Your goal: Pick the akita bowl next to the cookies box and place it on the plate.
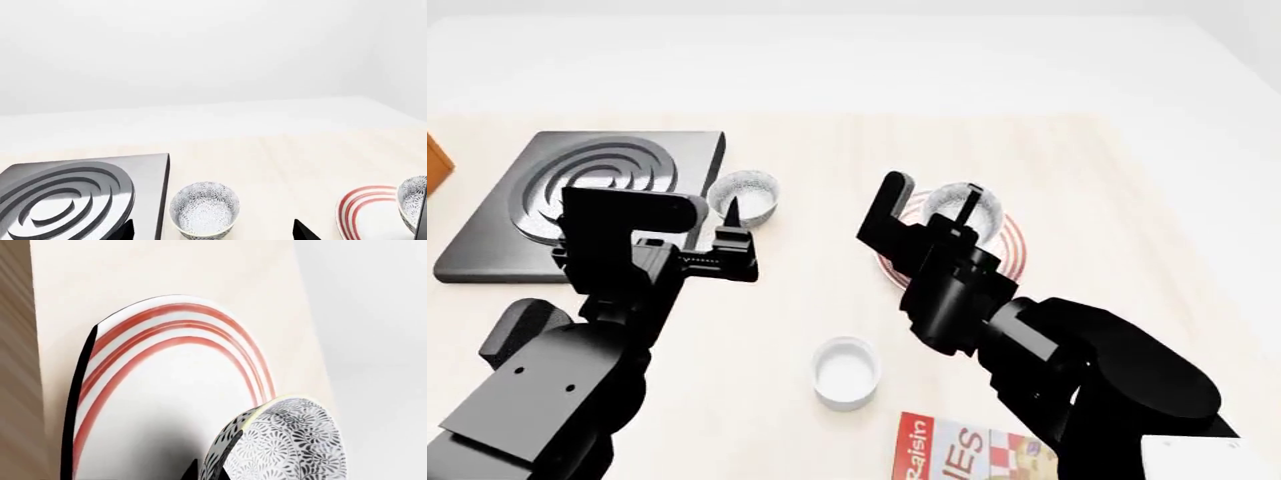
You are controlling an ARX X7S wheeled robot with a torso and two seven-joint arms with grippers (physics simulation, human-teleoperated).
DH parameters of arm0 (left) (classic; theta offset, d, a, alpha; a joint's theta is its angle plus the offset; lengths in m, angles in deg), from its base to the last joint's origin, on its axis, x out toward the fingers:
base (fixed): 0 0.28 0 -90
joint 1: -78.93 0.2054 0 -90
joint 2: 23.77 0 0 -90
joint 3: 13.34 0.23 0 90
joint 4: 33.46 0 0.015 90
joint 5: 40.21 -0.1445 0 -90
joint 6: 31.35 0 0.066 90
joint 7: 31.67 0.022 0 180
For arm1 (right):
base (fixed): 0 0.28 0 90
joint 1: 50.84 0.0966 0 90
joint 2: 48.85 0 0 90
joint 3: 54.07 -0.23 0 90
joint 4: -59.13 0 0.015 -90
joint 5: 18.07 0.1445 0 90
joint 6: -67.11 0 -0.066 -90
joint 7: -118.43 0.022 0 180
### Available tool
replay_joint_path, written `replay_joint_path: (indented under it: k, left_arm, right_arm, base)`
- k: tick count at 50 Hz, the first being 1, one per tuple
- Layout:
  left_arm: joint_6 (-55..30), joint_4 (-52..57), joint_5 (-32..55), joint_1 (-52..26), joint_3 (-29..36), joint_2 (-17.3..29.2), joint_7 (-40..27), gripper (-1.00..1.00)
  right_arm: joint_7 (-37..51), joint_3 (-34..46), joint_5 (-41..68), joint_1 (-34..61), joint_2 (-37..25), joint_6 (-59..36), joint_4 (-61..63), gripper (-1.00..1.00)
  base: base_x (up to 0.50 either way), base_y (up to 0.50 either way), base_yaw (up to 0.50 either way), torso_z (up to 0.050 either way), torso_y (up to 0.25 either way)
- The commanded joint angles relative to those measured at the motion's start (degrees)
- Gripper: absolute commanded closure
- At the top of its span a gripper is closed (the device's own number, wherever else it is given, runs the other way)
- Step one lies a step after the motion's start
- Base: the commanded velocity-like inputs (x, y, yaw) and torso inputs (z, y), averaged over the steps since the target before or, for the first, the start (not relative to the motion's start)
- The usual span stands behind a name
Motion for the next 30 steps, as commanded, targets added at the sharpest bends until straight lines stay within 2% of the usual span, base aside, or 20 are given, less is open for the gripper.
replay_joint_path:
  k: [1, 4, 5, 19, 25, 30]
  left_arm:
    - [0.19, 0.04, 0.26, 0.12, -0.04, 0.13, -0.18, -1.00]
    - [0.22, -0.03, 0.34, 0.11, -0.03, 0.16, -0.19, -1.00]
    - [0.23, -0.07, 0.34, 0.10, -0.05, 0.17, -0.24, -1.00]
    - [0.23, 0.09, 0.67, 0.12, 0.15, 0.37, -0.39, -1.00]
    - [-1.19, -0.31, 2.17, -0.25, -0.26, 0.37, 0.10, -1.00]
    - [0.06, -0.07, 1.95, 0.03, 0.20, 0.55, 0.64, -1.00]
  right_arm:
    - [-0.01, -0.34, 0.94, 0.62, 0.02, -0.89, -0.36, 1.00]
    - [1.25, -0.05, 2.86, 1.09, 0.02, -0.84, -0.62, 1.00]
    - [-0.02, 0.31, 2.38, 0.83, 0.02, -0.94, -0.36, -1.00]
    - [0.97, -0.14, 3.19, 1.94, 0.02, -0.47, -1.07, -1.00]
    - [-1.58, -0.59, 5.03, 6.76, 0.02, -0.17, -1.05, -1.00]
    - [-3.80, -0.87, 7.11, 11.25, 0.02, 0.48, -2.78, -1.00]
  base:
    - [0.00, 0.00, 0.00, 0.000, 0.000]
    - [0.00, 0.00, 0.00, 0.000, 0.000]
    - [0.00, 0.00, 0.00, 0.000, 0.000]
    - [0.00, 0.00, 0.00, 0.000, 0.000]
    - [0.00, 0.00, 0.00, 0.000, 0.000]
    - [0.00, 0.00, 0.00, 0.000, 0.242]
